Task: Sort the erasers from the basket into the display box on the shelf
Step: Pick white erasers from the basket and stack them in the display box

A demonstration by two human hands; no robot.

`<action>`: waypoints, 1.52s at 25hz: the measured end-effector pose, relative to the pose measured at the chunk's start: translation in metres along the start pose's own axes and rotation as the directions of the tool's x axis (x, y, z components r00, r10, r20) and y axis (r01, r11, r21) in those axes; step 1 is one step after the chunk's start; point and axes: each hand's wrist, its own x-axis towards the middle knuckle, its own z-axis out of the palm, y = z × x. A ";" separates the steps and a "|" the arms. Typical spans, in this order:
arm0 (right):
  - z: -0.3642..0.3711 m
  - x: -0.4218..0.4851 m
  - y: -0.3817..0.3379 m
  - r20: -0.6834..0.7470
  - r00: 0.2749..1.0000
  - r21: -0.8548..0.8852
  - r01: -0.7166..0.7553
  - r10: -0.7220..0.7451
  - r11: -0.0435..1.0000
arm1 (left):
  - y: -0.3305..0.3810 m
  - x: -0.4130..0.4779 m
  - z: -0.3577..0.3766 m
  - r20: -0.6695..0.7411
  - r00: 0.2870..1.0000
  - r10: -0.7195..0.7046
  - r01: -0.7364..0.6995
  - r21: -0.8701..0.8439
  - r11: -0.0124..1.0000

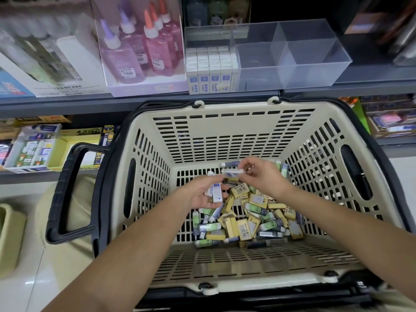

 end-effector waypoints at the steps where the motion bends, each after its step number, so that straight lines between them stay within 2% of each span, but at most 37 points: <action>1: 0.004 -0.002 -0.004 0.043 0.999 0.065 0.022 -0.025 0.998 | 0.001 -0.001 0.003 0.028 1.000 0.012 -0.012 -0.032 0.999; 4: 0.013 -0.004 -0.011 0.170 0.983 0.053 0.068 -0.076 0.996 | 0.009 -0.006 0.008 0.041 0.995 0.086 -0.079 -0.155 0.985; 7: 0.007 0.004 -0.009 0.101 0.995 0.111 0.009 -0.020 0.994 | 0.018 -0.009 -0.004 -0.086 0.988 0.132 -0.146 -0.196 0.970; 8: 0.004 0.005 -0.004 0.107 0.994 0.044 -0.018 0.014 0.999 | 0.020 -0.009 -0.011 -0.138 0.981 0.138 -0.167 -0.229 0.959; 9: 0.004 0.006 0.003 0.164 0.985 -0.093 -0.031 0.046 0.995 | 0.021 -0.009 -0.019 -0.175 0.975 0.138 -0.181 -0.263 0.948; 11: 0.007 0.002 0.018 0.366 0.923 -0.380 0.031 0.120 0.925 | 0.021 -0.010 -0.027 -0.203 0.970 0.134 -0.190 -0.284 0.940; 13: 0.014 -0.004 0.028 0.546 0.818 -0.458 0.110 0.182 0.882 | 0.018 -0.008 -0.029 -0.200 0.970 0.138 -0.188 -0.256 0.948; 15: 0.020 -0.007 0.035 0.626 0.756 -0.496 0.196 0.191 0.846 | 0.017 -0.006 -0.027 -0.192 0.972 0.136 -0.180 -0.236 0.955; 17: 0.014 -0.004 0.037 0.581 0.789 -0.514 0.165 0.200 0.842 | 0.017 -0.004 -0.026 -0.176 0.975 0.134 -0.172 -0.224 0.959; 19: 0.003 0.001 0.036 0.483 0.856 -0.501 0.097 0.185 0.860 | 0.017 -0.004 -0.026 -0.168 0.977 0.130 -0.166 -0.220 0.961; 21: -0.003 0.000 0.032 0.429 0.889 -0.405 0.035 0.156 0.914 | 0.017 -0.003 -0.026 -0.164 0.978 0.126 -0.160 -0.213 0.964; 22: -0.001 -0.004 0.028 0.481 0.863 -0.320 0.012 0.152 0.947 | 0.017 -0.004 -0.026 -0.166 0.978 0.126 -0.159 -0.204 0.966; 23: 0.006 -0.011 0.023 0.591 0.788 -0.254 -0.024 0.175 0.967 | 0.018 -0.004 -0.026 -0.168 0.977 0.129 -0.161 -0.193 0.968; 25: 0.026 -0.025 0.015 0.770 0.572 -0.320 -0.036 0.282 0.947 | 0.018 -0.005 -0.026 -0.156 0.977 0.142 -0.170 -0.177 0.969; 26: 0.033 -0.027 0.014 0.781 0.549 -0.364 0.013 0.297 0.931 | 0.019 -0.005 -0.025 -0.142 0.979 0.148 -0.173 -0.178 0.969; 27: 0.033 -0.023 0.014 0.762 0.594 -0.368 0.067 0.260 0.927 | 0.019 -0.006 -0.024 -0.126 0.980 0.153 -0.174 -0.180 0.968; 28: 0.028 -0.017 0.011 0.715 0.672 -0.351 0.104 0.195 0.930 | 0.020 -0.007 -0.024 -0.112 0.982 0.154 -0.172 -0.178 0.969; 30: 0.001 -0.002 0.006 0.536 0.834 -0.282 0.027 0.134 0.959 | 0.020 -0.007 -0.022 -0.099 0.985 0.144 -0.158 -0.158 0.975; 31: -0.014 0.002 0.009 0.462 0.873 -0.225 -0.054 0.155 0.973 | 0.020 -0.007 -0.021 -0.099 0.986 0.135 -0.149 -0.144 0.978; 32: -0.026 0.002 0.015 0.458 0.867 -0.199 -0.113 0.195 0.973 | 0.019 -0.007 -0.020 -0.098 0.987 0.128 -0.140 -0.128 0.982; 33: -0.032 -0.002 0.019 0.530 0.808 -0.246 -0.144 0.257 0.958 | 0.018 -0.006 -0.020 -0.094 0.988 0.122 -0.132 -0.109 0.985; 35: -0.024 -0.015 0.025 0.699 0.576 -0.458 -0.093 0.423 0.884 | 0.017 -0.005 -0.018 -0.080 0.990 0.113 -0.119 -0.076 0.990; 36: -0.015 -0.018 0.027 0.729 0.528 -0.484 -0.055 0.437 0.873 | 0.016 -0.004 -0.017 -0.070 0.991 0.110 -0.116 -0.076 0.990; 37: -0.008 -0.017 0.025 0.724 0.562 -0.459 -0.039 0.400 0.887 | 0.016 -0.004 -0.016 -0.055 0.993 0.109 -0.113 -0.090 0.990; 38: -0.002 -0.013 0.020 0.687 0.641 -0.417 -0.038 0.342 0.908 | 0.016 -0.004 -0.015 -0.041 0.993 0.107 -0.111 -0.114 0.987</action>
